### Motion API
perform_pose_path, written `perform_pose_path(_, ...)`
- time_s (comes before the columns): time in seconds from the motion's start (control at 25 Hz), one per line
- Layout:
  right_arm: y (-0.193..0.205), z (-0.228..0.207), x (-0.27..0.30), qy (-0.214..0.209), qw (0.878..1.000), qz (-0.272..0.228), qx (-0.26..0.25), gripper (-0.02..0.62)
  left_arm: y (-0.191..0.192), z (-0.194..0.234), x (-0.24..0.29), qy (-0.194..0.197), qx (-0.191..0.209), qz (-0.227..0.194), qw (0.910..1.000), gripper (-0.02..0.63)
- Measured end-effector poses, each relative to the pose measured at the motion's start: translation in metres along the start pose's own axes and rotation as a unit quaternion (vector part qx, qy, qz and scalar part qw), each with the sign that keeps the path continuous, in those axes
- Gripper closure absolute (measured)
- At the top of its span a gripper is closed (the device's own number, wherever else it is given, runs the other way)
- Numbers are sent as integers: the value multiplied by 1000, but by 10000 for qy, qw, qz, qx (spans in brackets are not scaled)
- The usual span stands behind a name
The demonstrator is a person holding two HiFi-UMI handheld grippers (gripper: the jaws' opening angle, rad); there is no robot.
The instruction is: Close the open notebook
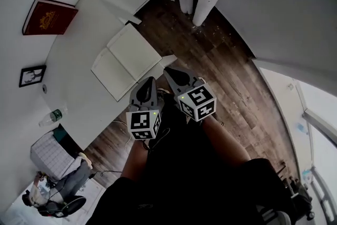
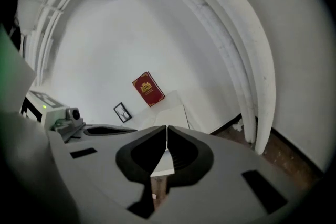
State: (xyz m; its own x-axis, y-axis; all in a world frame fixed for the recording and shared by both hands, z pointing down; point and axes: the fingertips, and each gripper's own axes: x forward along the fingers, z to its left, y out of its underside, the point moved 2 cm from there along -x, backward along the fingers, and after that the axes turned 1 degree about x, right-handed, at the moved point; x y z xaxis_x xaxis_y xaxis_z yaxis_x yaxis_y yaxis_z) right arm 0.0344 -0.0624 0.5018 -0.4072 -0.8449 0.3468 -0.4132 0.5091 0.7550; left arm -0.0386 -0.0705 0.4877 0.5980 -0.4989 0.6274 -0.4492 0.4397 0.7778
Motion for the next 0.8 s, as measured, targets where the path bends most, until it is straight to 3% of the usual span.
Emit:
perform_pose_path(0.2, 14, -23, 14, -54, 9978, -95, 661, 565, 7, 1, 24, 284, 150, 274, 9991, 603)
perform_pose_path(0.36, 23, -39, 30, -189, 9890, -216, 1453, 457, 9, 5, 35, 301, 291, 398, 9983, 603)
perform_pose_path(0.52, 31, -54, 45, -206, 9754, -186, 2188, 457, 12, 12, 38, 257, 324, 500, 9979, 603)
perform_pose_path(0.8, 41, -63, 58, -345, 9600, 55, 2779, 457, 19, 12, 35, 199, 337, 631, 9972, 603)
